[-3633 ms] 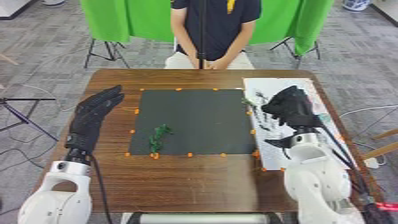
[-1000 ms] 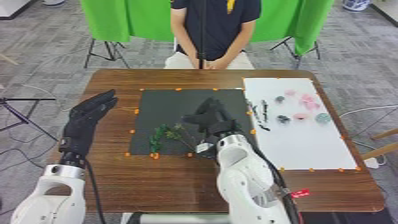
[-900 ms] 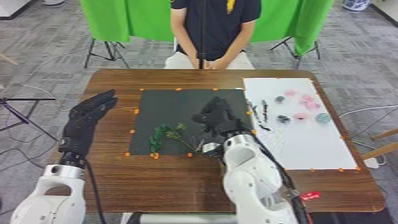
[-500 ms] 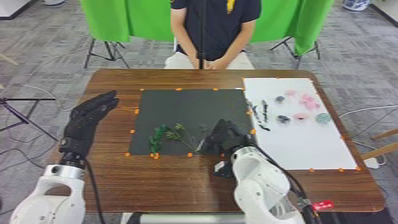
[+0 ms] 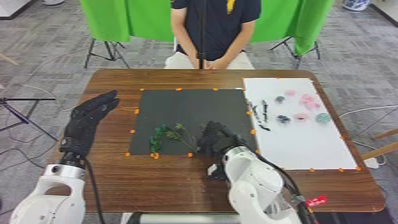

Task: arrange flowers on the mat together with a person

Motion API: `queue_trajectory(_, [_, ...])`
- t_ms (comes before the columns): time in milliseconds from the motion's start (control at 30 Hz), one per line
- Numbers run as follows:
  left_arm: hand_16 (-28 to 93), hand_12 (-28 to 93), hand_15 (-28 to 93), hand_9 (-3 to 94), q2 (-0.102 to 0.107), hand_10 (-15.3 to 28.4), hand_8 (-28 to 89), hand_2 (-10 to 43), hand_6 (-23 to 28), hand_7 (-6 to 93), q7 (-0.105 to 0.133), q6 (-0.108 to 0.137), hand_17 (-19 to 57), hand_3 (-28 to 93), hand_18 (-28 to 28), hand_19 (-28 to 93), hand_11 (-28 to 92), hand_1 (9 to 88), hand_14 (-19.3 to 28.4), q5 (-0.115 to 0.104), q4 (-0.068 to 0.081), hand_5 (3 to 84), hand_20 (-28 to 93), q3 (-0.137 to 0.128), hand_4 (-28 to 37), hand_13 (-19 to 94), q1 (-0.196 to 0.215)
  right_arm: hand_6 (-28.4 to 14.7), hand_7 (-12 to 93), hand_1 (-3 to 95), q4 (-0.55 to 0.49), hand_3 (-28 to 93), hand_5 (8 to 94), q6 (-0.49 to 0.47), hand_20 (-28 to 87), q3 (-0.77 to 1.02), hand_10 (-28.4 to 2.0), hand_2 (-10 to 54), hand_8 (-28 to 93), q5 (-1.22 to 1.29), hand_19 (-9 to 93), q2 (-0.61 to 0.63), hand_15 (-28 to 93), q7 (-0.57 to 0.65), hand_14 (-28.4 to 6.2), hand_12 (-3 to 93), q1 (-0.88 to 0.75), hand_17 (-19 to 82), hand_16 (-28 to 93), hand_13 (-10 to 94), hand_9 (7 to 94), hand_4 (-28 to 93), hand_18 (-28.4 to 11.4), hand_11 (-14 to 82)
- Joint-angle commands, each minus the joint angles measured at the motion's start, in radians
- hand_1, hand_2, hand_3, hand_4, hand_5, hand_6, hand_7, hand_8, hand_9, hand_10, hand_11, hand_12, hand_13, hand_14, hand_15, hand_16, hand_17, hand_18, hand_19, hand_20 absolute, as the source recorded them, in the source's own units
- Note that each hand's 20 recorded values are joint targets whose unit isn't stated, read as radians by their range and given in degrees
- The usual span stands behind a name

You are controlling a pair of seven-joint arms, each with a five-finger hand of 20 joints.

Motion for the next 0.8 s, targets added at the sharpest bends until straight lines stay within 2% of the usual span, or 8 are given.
queue_trajectory(33, [6,15,8,42.1,-0.007,12.9,-5,-4.5,4.4,12.1,-0.009,-0.011,0.9,62,10.1,1,16,29.4,15.8,-0.001,0.006,44.6,13,0.001,-16.0,30,-0.002,-1.3,13,41.2,0.013,69,84.6,-0.025,42,-0.017,-10.9,0.6,5,0.025,93,-0.01,62,0.003,-3.9,15.8,-0.004,74,20,94,93.7,-8,-9.9,43.4])
queue_trajectory(333, [6,15,8,42.1,-0.01,12.9,-5,-4.6,4.4,12.0,-0.01,-0.009,0.9,62,10.1,1,16,29.4,15.8,-0.001,0.005,44.6,13,0.0,-15.9,30,0.001,-1.1,13,41.4,0.01,68,84.6,-0.036,43,0.001,-10.8,0.3,5,0.09,93,-0.014,62,0.027,-4.0,15.8,-0.001,74,20,94,93.7,-8,-9.9,43.4])
queue_trajectory(600, [6,15,8,42.1,-0.013,13.0,-5,-4.6,4.4,12.1,-0.015,-0.014,0.9,62,10.0,1,16,29.4,15.8,-0.002,0.003,44.6,13,-0.008,-15.9,30,0.008,-1.1,13,41.0,-0.067,68,84.8,-0.033,43,0.061,-10.7,-0.4,5,0.163,93,0.014,63,0.053,-4.0,15.7,-0.015,74,20,94,93.7,-8,-9.9,43.5])
queue_trajectory(633, [6,15,8,42.1,-0.013,13.0,-5,-4.6,4.4,12.1,-0.016,-0.02,0.9,62,10.1,1,16,29.4,15.8,-0.001,0.006,44.6,13,-0.006,-15.9,30,0.002,-1.1,13,41.0,-0.08,68,84.9,-0.027,43,0.07,-10.7,-0.5,5,0.178,93,0.021,63,0.059,-4.0,15.7,-0.019,74,20,94,93.7,-8,-9.9,43.6])
queue_trajectory(733, [6,15,8,42.1,-0.019,13.0,-5,-4.6,4.4,12.1,-0.015,-0.023,0.9,62,10.1,1,16,29.2,15.8,0.001,0.005,44.6,13,-0.005,-15.9,30,0.001,-1.1,13,40.8,-0.115,68,85.1,0.03,43,0.106,-10.7,-0.8,5,0.232,93,0.04,63,0.045,-4.0,15.6,-0.04,75,20,94,93.7,-8,-9.9,43.9])
queue_trajectory(800, [6,15,8,42.1,-0.022,12.9,-5,-4.6,4.4,12.1,-0.01,-0.024,0.9,62,10.1,1,16,29.5,15.8,0.003,0.003,44.6,13,-0.004,-16.0,30,0.002,-1.0,13,40.8,-0.131,69,85.3,0.131,43,0.146,-10.7,-0.9,5,0.337,93,0.058,63,-0.005,-4.0,15.5,-0.067,74,19,94,93.7,-8,-9.8,44.0])
